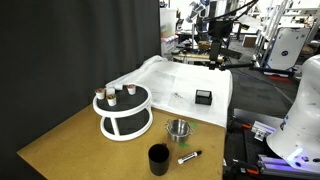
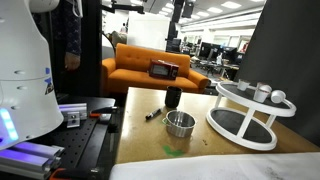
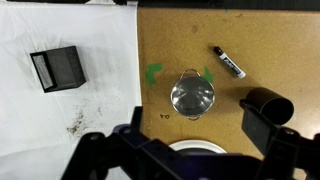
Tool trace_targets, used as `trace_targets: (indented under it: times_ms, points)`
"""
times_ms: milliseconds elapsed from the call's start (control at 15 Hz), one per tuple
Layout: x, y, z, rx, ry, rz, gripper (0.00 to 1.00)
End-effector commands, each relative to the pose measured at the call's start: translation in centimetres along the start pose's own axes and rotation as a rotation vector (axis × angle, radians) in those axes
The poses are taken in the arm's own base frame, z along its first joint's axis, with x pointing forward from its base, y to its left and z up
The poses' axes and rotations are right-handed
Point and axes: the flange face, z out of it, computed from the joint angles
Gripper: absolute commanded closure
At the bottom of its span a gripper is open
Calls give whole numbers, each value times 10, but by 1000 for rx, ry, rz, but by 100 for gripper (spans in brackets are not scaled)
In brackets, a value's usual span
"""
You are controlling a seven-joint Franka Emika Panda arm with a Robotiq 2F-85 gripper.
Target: Put the black marker in the black mug cup
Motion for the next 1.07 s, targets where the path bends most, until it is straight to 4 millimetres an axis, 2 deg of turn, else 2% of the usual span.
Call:
trace_targets:
  times_ms: [0, 533, 667, 1000]
  points:
    - [0, 0, -1, 0, -1, 0, 0]
    - [3, -1, -3, -11, 0, -17, 0]
    - [15, -12, 7, -19, -35, -113, 0]
    - [32, -40, 46, -57, -94, -404, 0]
